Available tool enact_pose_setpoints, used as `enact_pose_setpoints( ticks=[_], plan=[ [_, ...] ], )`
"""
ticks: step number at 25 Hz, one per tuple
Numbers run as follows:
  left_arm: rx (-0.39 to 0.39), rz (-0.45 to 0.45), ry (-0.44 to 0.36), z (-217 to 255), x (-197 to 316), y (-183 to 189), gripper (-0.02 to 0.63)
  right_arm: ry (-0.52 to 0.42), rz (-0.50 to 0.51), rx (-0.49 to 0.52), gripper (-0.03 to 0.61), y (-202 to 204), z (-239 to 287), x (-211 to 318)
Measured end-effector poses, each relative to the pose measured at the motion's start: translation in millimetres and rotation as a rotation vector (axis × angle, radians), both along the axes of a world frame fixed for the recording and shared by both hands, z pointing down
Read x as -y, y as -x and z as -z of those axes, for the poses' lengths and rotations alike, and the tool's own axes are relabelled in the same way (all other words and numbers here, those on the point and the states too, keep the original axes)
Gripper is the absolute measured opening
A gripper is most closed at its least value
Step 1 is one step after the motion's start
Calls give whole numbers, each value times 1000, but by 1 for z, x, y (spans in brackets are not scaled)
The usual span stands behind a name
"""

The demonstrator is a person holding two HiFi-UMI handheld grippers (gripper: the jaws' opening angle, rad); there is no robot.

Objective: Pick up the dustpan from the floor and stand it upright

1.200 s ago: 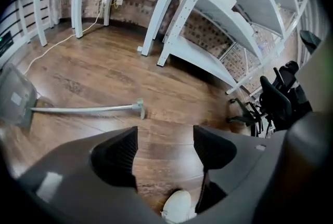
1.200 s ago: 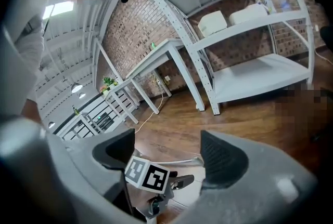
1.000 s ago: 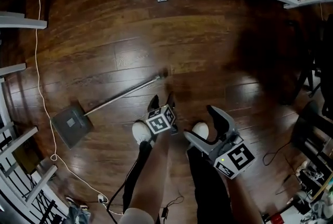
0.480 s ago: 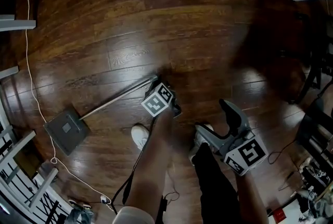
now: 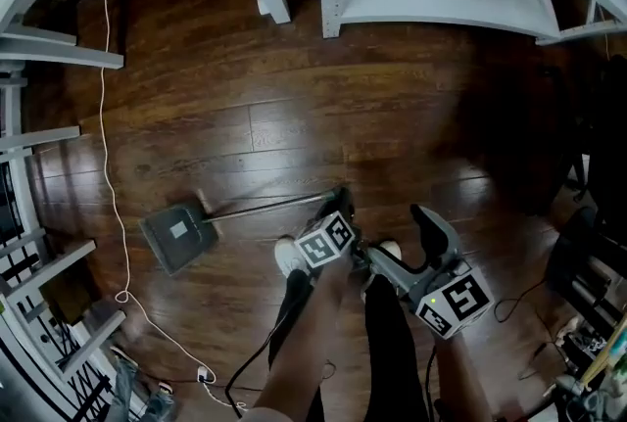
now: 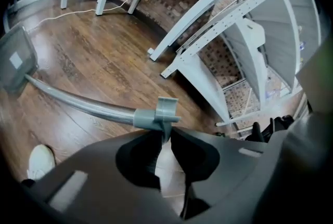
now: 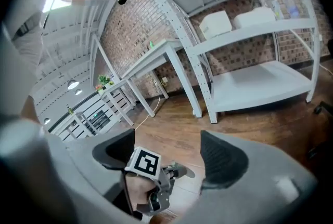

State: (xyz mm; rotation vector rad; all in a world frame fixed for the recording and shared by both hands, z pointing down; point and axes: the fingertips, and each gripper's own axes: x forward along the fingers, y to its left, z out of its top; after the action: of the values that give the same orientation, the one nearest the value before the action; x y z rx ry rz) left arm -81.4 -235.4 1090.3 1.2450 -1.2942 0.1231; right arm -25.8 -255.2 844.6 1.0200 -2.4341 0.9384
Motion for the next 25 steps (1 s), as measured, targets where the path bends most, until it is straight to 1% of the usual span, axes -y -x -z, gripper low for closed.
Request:
enact_pose_setpoints(
  ticks=[2,5,10,12,15,18,20,22,25],
  plan=[
    [-66,6,-44,45,13,-7,70,-39,-17,16,383,5,41,10],
    [-157,29,-80,102,23,-14,69,-81,-22,28,383,13,94,14],
    [-292,58,-146,190,35,-18,71,-120,-19,28,383,26,158,14],
    [-345,77,-166,224,36,-12,69,-134,-30,30,383,33,180,16],
    [-402,106,-221,270,35,7,69,-156,-14,47,383,51,206,21],
    [-453,123,-290,308,36,28,71,-187,25,49,383,69,229,28],
    [-487,143,-302,328,28,46,71,-198,43,44,383,79,246,26],
    [-509,186,-301,343,15,71,74,-205,58,42,383,92,264,20],
    [-540,299,-316,355,1,115,74,-223,89,41,383,114,289,14]
  ],
)
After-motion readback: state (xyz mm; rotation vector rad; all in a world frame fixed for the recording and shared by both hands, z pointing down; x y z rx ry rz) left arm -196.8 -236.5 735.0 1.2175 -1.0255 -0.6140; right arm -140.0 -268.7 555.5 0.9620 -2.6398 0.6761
